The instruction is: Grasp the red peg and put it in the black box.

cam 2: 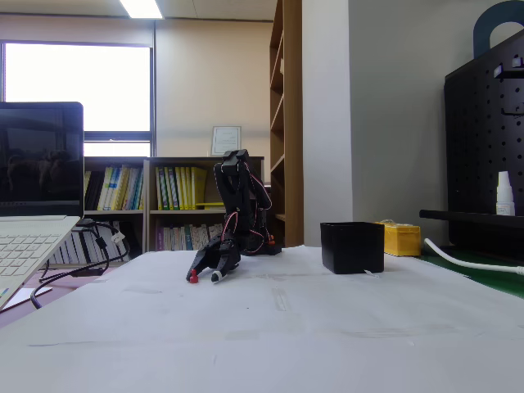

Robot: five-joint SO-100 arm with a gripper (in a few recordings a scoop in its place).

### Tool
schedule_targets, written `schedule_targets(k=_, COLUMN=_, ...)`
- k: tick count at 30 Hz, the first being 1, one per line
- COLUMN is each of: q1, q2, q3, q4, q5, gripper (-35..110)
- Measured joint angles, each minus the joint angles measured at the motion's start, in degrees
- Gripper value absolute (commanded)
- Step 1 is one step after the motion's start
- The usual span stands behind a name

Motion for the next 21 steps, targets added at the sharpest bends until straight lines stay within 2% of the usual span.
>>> schedule_targets(k=6, q1=0.00, q2=0.00, q3=0.00, q4=0.00, q5=0.00, gripper=16)
schedule_targets(k=10, q1=0.00, q2=0.00, q3=0.00, q4=0.00, q5=0.00, gripper=1)
schedule_targets(k=21, q1=0.00, q2=0.00, q3=0.00, q4=0.00, q5=0.00, gripper=0)
